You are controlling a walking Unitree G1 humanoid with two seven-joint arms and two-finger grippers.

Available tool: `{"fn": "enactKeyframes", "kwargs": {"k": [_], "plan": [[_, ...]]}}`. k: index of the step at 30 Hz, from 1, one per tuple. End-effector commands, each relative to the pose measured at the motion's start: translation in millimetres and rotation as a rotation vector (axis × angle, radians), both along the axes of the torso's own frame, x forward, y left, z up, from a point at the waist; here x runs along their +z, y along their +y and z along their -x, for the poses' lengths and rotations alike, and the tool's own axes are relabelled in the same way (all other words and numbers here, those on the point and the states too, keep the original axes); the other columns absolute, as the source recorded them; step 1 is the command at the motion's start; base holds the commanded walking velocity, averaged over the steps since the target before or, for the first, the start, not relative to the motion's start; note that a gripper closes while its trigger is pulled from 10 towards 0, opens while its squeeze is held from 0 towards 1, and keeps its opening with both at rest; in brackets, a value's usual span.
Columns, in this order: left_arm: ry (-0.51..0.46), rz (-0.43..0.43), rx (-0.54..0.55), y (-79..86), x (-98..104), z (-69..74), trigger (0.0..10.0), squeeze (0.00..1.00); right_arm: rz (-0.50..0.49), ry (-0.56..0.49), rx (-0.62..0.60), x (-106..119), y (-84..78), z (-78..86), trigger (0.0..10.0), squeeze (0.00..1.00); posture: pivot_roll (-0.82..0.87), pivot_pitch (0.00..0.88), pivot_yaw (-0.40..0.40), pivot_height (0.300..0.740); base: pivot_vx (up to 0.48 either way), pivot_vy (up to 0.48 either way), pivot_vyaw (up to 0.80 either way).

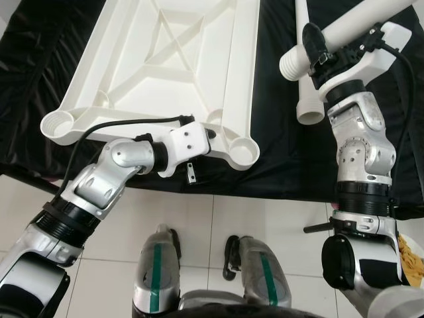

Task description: Building children table

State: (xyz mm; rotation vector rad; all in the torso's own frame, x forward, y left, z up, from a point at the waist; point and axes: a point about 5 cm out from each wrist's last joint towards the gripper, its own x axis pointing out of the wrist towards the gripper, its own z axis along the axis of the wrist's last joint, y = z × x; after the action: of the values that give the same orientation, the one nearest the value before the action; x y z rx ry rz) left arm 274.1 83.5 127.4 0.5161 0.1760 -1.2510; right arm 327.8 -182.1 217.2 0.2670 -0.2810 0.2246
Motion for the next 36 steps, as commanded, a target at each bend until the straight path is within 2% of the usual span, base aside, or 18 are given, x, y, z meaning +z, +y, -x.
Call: {"fn": "enactKeyframes", "kwargs": {"k": [1, 4, 5, 7, 8, 9, 10, 11, 13, 14, 15, 16, 18, 19, 20, 29, 35, 36], "plan": [[0.024, -0.035, 0.074, 1.9, -7.7, -6.0, 4.7, 0.0, 0.003, -0.021, -0.003, 4.2, -0.6, 2.5, 10.0, 0.0, 0.06, 0.082, -0.005, 0.74, 0.0, 0.0, 0.0], [0.031, -0.041, 0.096, 1.2, -9.2, -9.7, 4.7, 0.0, 0.005, -0.02, -0.005, 3.9, -0.9, 3.3, 10.0, 0.0, 0.06, 0.082, -0.005, 0.74, 0.0, 0.0, 0.0], [0.032, -0.053, 0.119, 0.7, -10.9, -13.5, 4.0, 0.0, 0.004, -0.018, -0.006, 3.4, -1.1, 4.0, 10.0, 0.0, 0.06, 0.082, -0.005, 0.74, 0.0, 0.0, 0.0], [0.035, -0.054, 0.132, 0.0, -11.6, -16.7, 3.6, 0.0, 0.005, -0.017, -0.008, 3.2, -1.3, 4.5, 10.0, 0.0, 0.05, 0.087, -0.004, 0.74, 0.0, 0.0, 0.0], [0.036, -0.052, 0.154, -0.4, -11.8, -21.0, 0.6, 0.0, 0.006, -0.016, -0.01, 2.9, -1.5, 5.0, 10.0, 0.0, 0.05, 0.089, -0.003, 0.74, 0.0, 0.0, 0.0], [0.036, -0.052, 0.154, -0.4, -11.8, -21.0, 0.6, 0.0, 0.006, -0.016, -0.01, 2.9, -1.5, 5.0, 10.0, 0.0, 0.05, 0.089, -0.003, 0.74, 0.0, 0.0, 0.0], [0.033, -0.045, 0.182, -0.6, -11.5, -25.7, 0.0, 0.0, 0.005, -0.015, -0.011, 2.7, -1.7, 5.4, 10.0, 0.0, 0.04, 0.091, -0.003, 0.74, 0.0, 0.0, 0.0], [0.023, -0.041, 0.199, -0.8, -10.7, -29.6, 1.5, 0.0, 0.005, -0.013, -0.013, 2.4, -1.7, 5.8, 10.0, 0.0, 0.04, 0.091, -0.003, 0.74, 0.0, 0.0, 0.0], [0.023, -0.041, 0.199, -0.8, -10.7, -29.6, 1.5, 0.0, 0.005, -0.013, -0.013, 2.4, -1.7, 5.8, 10.0, 0.0, 0.04, 0.091, -0.003, 0.74, 0.0, 0.0, 0.0], [0.012, -0.021, 0.23, -2.0, -8.5, -35.7, 5.3, 0.0, 0.003, -0.009, -0.013, 1.6, -1.5, 6.3, 10.0, 0.0, 0.04, 0.091, -0.006, 0.74, 0.0, 0.0, 0.0], [0.012, -0.021, 0.23, -2.0, -8.5, -35.7, 5.3, 0.0, 0.003, -0.009, -0.013, 1.6, -1.5, 6.3, 10.0, 0.0, 0.04, 0.091, -0.006, 0.74, 0.0, 0.0, 0.0], [0.012, -0.007, 0.247, -3.2, -6.7, -39.1, 2.3, 0.0, 0.002, -0.007, -0.012, 1.1, -1.0, 6.5, 10.0, 0.0, 0.04, 0.091, -0.006, 0.74, 0.0, 0.0, 0.0], [0.012, -0.007, 0.247, -3.2, -6.7, -39.1, 2.3, 0.0, 0.002, -0.007, -0.012, 1.1, -1.0, 6.5, 10.0, 0.0, 0.04, 0.091, -0.006, 0.74, 0.0, 0.0, 0.0], [0.005, 0.006, 0.285, -4.4, -4.6, -44.4, 8.2, 0.0, 0.0, -0.007, -0.01, 1.0, -0.3, 6.6, 10.0, 0.0, 0.03, 0.091, -0.01, 0.74, 0.0, 0.0, 0.0], [-0.001, 0.03, 0.325, -6.8, -1.1, -50.3, 10.0, 0.0, -0.002, -0.006, -0.008, 1.0, 0.2, 6.9, 10.0, 0.0, 0.03, 0.092, -0.011, 0.74, 0.0, 0.0, 0.0], [-0.083, 0.067, 0.458, -12.0, 8.2, -69.1, 10.0, 0.0, -0.007, -0.001, -0.001, 1.8, 2.5, 6.6, 10.0, 0.0, 0.04, 0.101, -0.014, 0.74, 0.0, 0.0, 0.0], [-0.08, 0.091, 0.458, -14.0, 10.8, -71.0, 10.0, 0.0, 0.018, 0.015, 0.014, 0.7, 7.9, 6.9, 10.0, 0.0, 0.04, 0.104, -0.015, 0.74, 0.0, 0.0, 0.0], [-0.044, 0.121, 0.452, -14.7, 11.8, -69.9, 10.0, 1.0, 0.038, 0.028, 0.028, -0.7, 11.1, 7.6, 10.0, 0.0, 0.04, 0.106, -0.012, 0.74, 0.0, 0.0, 0.0]]}}
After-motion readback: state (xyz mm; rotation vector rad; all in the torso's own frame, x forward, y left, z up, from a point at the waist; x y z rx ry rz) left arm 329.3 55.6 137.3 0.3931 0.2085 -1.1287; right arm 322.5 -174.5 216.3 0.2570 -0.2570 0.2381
